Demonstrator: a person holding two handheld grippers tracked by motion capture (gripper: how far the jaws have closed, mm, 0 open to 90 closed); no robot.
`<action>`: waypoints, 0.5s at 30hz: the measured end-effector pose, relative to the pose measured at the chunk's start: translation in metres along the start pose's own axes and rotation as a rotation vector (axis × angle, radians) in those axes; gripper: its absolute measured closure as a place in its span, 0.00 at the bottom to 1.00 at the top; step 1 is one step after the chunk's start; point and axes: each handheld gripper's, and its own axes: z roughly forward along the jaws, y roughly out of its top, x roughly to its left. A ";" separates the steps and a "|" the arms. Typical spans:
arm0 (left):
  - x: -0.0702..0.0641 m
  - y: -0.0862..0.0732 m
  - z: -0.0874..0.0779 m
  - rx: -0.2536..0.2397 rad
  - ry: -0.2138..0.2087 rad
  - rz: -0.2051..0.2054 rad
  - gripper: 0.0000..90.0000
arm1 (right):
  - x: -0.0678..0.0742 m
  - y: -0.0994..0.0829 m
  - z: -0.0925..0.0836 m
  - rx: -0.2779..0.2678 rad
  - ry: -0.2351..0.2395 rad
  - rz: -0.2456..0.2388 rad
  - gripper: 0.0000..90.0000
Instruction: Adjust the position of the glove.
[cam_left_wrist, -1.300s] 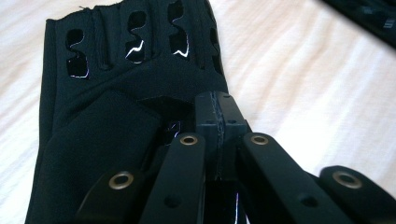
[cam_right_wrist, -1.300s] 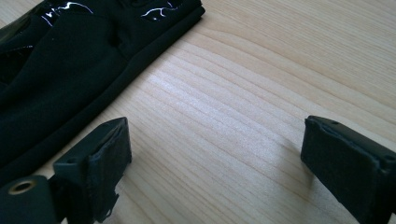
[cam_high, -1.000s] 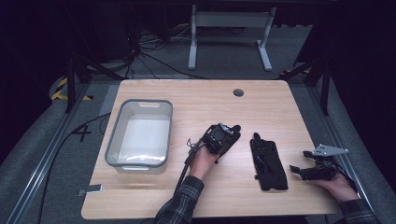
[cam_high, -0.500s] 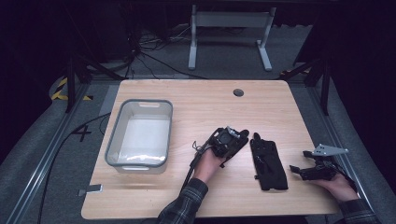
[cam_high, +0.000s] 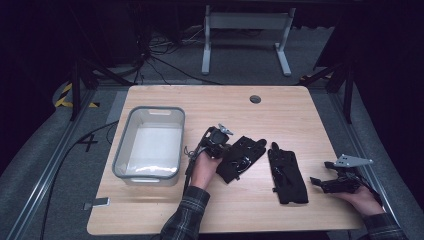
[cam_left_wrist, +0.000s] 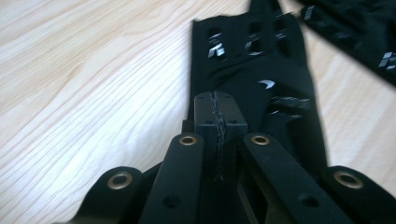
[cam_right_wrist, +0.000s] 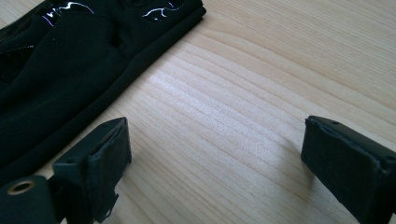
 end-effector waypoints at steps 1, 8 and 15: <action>0.002 -0.001 0.001 0.013 0.004 0.000 0.99 | 0.000 0.000 0.000 0.000 0.000 0.000 0.10; 0.000 -0.006 0.019 0.101 0.017 0.012 0.99 | 0.000 0.000 0.000 0.000 0.000 0.000 0.10; -0.009 -0.006 0.017 0.131 0.035 0.037 0.99 | 0.000 0.000 0.000 0.000 0.000 0.000 0.10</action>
